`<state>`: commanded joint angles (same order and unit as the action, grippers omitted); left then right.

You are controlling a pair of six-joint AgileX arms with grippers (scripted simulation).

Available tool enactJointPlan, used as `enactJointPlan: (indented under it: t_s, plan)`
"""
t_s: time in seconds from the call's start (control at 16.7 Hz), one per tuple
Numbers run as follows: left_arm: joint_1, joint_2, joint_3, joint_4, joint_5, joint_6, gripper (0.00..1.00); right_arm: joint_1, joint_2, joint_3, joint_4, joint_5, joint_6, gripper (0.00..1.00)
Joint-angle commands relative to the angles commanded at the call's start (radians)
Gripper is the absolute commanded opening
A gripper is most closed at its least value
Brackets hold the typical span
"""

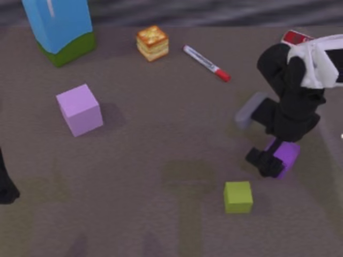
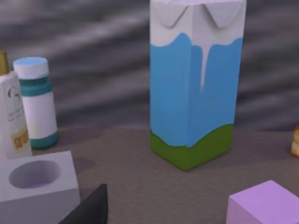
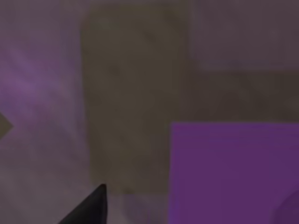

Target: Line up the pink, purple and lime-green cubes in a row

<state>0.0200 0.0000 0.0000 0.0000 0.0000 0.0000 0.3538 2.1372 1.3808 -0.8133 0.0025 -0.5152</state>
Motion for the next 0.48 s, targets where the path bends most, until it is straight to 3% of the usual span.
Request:
enactJointPlan:
  t_s: [0.42, 0.48]
  plan:
    - [0.0, 0.0, 0.0, 0.0, 0.0, 0.0, 1.0, 0.001, 0.027, -0.034, 0.06, 0.0, 0.001, 1.0]
    - [0.0, 0.0, 0.0, 0.0, 0.0, 0.0, 1.0, 0.001, 0.027, -0.034, 0.06, 0.0, 0.001, 0.92]
